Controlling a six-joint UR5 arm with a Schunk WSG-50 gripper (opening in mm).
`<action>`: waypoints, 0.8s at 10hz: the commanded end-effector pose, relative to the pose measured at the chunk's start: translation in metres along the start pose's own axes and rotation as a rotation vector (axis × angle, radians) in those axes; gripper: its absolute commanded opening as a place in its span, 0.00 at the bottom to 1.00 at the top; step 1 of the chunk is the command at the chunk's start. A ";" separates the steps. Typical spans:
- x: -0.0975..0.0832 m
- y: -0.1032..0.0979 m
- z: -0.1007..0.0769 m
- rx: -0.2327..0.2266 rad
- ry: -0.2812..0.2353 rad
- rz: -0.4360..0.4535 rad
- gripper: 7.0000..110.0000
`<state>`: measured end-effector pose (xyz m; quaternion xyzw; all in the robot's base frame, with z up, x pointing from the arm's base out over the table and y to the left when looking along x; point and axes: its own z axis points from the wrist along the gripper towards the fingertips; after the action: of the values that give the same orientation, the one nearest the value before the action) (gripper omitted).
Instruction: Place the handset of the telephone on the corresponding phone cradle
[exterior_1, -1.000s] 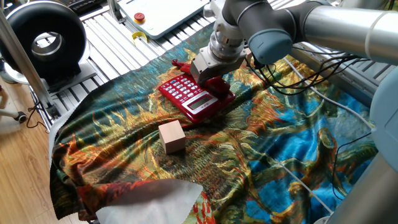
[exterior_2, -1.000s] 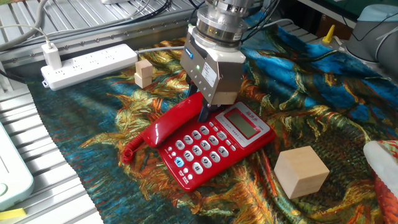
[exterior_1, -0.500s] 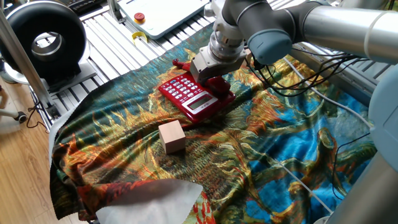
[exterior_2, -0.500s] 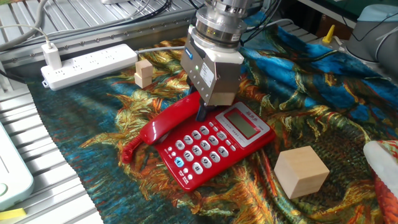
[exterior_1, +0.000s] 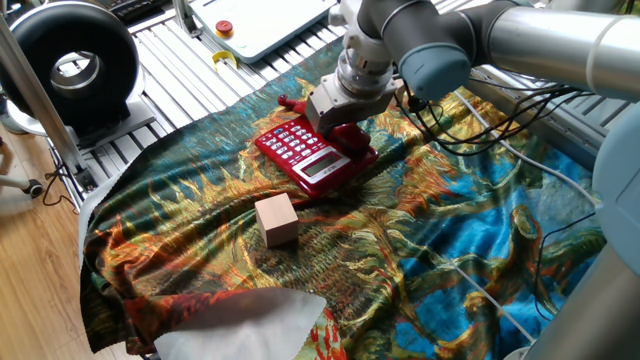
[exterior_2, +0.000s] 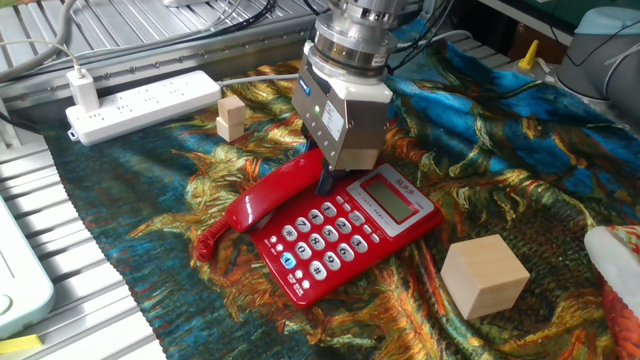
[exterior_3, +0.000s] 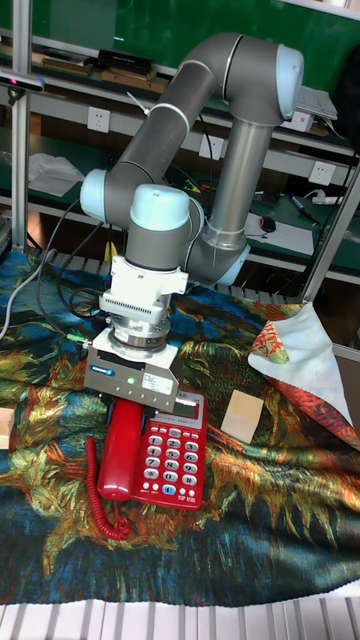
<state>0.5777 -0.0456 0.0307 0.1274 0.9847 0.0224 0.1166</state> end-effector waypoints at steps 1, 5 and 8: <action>-0.001 0.001 -0.003 -0.015 -0.006 -0.023 0.57; -0.003 0.004 0.001 -0.027 -0.022 -0.054 0.57; -0.004 0.005 -0.010 -0.026 -0.027 -0.046 0.79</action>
<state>0.5796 -0.0431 0.0339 0.1000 0.9864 0.0254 0.1277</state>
